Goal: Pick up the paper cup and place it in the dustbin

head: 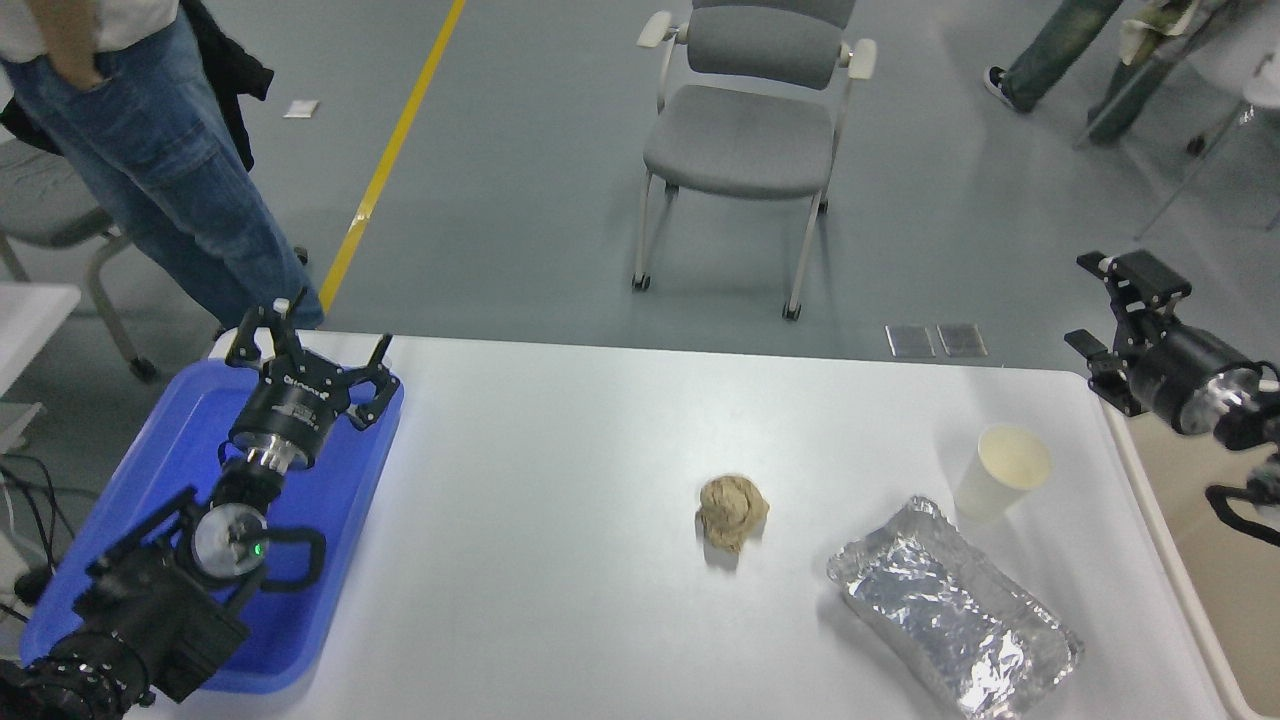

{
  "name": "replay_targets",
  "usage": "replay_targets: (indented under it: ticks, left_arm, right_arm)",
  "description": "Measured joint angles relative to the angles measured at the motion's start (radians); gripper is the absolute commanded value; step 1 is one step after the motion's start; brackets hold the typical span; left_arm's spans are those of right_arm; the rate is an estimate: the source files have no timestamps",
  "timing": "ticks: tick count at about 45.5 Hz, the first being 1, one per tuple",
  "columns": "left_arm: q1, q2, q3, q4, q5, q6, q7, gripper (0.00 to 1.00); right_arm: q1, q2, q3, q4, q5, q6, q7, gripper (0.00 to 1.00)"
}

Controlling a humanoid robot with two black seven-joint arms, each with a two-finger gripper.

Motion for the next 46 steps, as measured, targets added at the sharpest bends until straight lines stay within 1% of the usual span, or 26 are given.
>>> replay_targets:
  ticks: [4, 5, 8, 11, 15, 22, 28, 32, 46]
  left_arm:
    - [0.000, 0.000, 0.000, 0.000, 0.000, 0.000, 0.000, 1.00]
    - [0.000, 0.000, 0.000, 0.000, 0.000, 0.000, 0.000, 1.00]
    - [0.000, 0.000, 0.000, 0.000, 0.000, 0.000, 0.000, 1.00]
    - [0.000, 0.000, 0.000, 0.000, 0.000, 0.000, 0.000, 1.00]
    - [0.000, 0.000, 0.000, 0.000, 0.000, 0.000, 0.000, 1.00]
    - [0.000, 0.000, 0.000, 0.000, 0.000, 0.000, 0.000, 1.00]
    - [0.000, 0.000, 0.000, 0.000, 0.000, 0.000, 0.000, 1.00]
    - [0.000, 0.000, 0.000, 0.000, 0.000, 0.000, 0.000, 1.00]
    - [0.000, 0.000, 0.000, 0.000, 0.000, 0.000, 0.000, 1.00]
  right_arm:
    - [0.143, -0.027, -0.210, 0.037, 0.001, 0.004, 0.000, 1.00]
    - [0.221, -0.036, -0.317, 0.061, 0.000, 0.009, 0.000, 1.00]
    - [0.296, -0.039, -0.418, 0.087, -0.002, 0.020, 0.000, 1.00]
    - [0.431, -0.038, -0.583, 0.129, -0.004, 0.043, -0.002, 1.00]
    - [0.582, -0.019, -0.762, 0.184, -0.006, 0.093, -0.003, 1.00]
    - [0.783, 0.039, -0.986, 0.243, -0.009, 0.208, -0.006, 1.00]
    - [0.912, 0.105, -1.121, 0.285, -0.015, 0.305, -0.008, 1.00]
    - [1.007, 0.157, -1.199, 0.327, -0.046, 0.373, -0.009, 1.00]
    - [1.243, 0.335, -1.308, 0.433, -0.159, 0.569, -0.011, 1.00]
